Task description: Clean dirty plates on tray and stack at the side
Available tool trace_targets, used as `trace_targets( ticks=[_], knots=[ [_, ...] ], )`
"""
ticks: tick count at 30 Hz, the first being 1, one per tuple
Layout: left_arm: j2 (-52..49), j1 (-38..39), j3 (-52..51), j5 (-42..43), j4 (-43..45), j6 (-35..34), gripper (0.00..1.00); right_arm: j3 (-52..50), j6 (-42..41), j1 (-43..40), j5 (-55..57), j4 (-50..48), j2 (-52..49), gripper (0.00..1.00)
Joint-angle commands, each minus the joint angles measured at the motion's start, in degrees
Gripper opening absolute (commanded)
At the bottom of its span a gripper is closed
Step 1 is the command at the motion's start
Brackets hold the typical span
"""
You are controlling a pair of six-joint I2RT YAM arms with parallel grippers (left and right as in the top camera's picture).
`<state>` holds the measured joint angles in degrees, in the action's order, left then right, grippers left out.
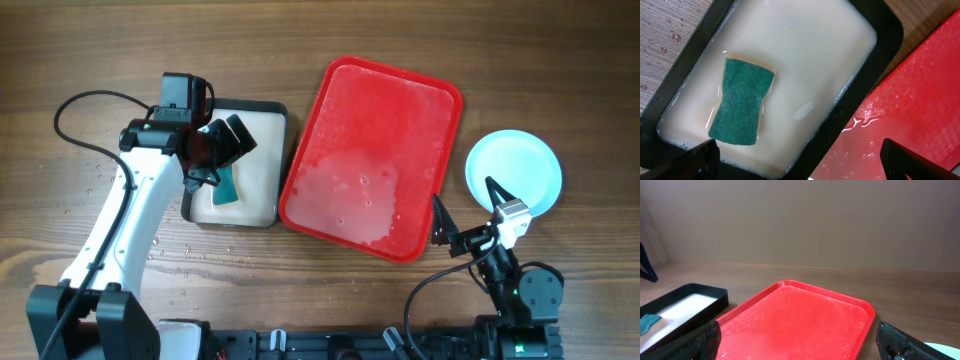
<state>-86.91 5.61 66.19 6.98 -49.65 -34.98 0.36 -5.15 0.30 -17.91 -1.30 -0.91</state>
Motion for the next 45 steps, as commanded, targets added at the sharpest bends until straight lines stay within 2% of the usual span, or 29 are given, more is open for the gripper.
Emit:
trace_targets(
  ticks=[1,7,9,11,13,15,17,19,25,30,32,36,45],
  knots=[
    [0.7,-0.3,1.0,0.5,0.1,0.3,1.00,-0.1,-0.9,0.2,0.6,-0.1,0.1,1.00],
    [1.5,-0.6,0.8,0.5,0.2,0.3,1.00,-0.1,-0.9,0.2,0.6,-0.1,0.1,0.99],
    [7.3,2.0,-2.2,-3.1,-0.5,0.3,1.00,-0.1,-0.9,0.2,0.6,-0.1,0.1,0.99],
    [17.0,4.2,-7.7,-9.7,3.4,0.3,1.00,-0.1,-0.9,0.2,0.6,-0.1,0.1,1.00],
    [27.6,4.5,-15.4,-11.6,11.7,0.7,1.00,-0.1,-0.9,0.2,0.6,-0.1,0.1,1.00],
    [42.1,2.3,-25.6,-10.9,20.3,3.5,1.00,-0.1,-0.9,0.2,0.6,-0.1,0.1,1.00],
    [50.7,-0.1,-31.7,-8.8,23.9,5.8,1.00,-0.1,-0.9,0.2,0.6,-0.1,0.1,1.00],
    [62.6,-3.2,-41.3,-4.9,30.0,10.8,1.00,-0.1,-0.9,0.2,0.6,-0.1,0.1,1.00],
    [85.5,-6.1,-56.3,-4.9,34.2,10.8,1.00,-0.1,-0.9,0.2,0.6,-0.1,0.1,1.00],
    [86.8,-6.1,-63.4,-4.7,39.6,10.8,1.00,-0.1,-0.9,0.2,0.6,-0.1,0.1,1.00],
    [86.8,-6.1,-65.9,-4.5,45.5,10.8,1.00,-0.1,-0.9,0.2,0.6,-0.1,0.1,1.00],
    [86.8,-6.1,-65.9,-4.7,47.3,10.6,1.00,-0.1,-0.9,0.2,0.6,-0.1,0.1,1.00],
    [86.5,-6.1,-65.9,-4.7,45.4,10.6,1.00,-0.1,-0.9,0.2,0.6,-0.1,0.1,1.00]
  ],
)
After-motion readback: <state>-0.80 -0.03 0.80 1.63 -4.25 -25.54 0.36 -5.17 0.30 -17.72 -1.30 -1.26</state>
